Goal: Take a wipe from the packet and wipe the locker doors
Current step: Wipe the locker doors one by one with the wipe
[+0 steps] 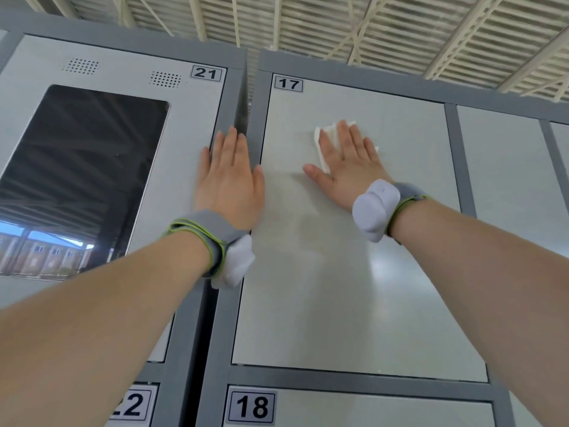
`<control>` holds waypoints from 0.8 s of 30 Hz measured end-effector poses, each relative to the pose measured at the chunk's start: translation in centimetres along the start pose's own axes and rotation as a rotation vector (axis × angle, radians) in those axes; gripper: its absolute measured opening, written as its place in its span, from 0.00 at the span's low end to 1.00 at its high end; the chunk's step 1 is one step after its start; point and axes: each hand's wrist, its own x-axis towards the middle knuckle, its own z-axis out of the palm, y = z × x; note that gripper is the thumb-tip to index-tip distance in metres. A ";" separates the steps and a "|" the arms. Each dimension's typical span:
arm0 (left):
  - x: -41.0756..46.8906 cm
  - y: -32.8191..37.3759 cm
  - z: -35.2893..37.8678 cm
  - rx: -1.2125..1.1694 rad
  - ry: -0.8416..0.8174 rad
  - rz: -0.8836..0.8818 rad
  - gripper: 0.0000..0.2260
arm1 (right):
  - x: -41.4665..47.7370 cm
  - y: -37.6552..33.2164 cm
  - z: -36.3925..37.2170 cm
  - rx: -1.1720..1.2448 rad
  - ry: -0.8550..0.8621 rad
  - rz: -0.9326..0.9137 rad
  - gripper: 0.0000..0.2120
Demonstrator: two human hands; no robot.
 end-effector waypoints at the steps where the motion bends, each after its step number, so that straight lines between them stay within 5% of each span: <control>1: -0.3 0.3 0.3 -0.001 -0.008 -0.004 0.25 | 0.5 0.1 -0.2 0.002 0.012 0.026 0.33; 11: -1.3 0.0 1.0 0.095 0.016 0.046 0.31 | -3.4 1.1 1.0 0.001 -0.002 -0.165 0.35; 18: -1.4 -0.2 1.2 0.092 0.051 0.059 0.26 | 0.0 3.2 -0.1 0.034 0.011 0.014 0.32; 24: -1.4 -0.2 1.3 0.099 0.048 0.050 0.24 | -3.0 2.8 1.0 -0.007 0.026 -0.108 0.34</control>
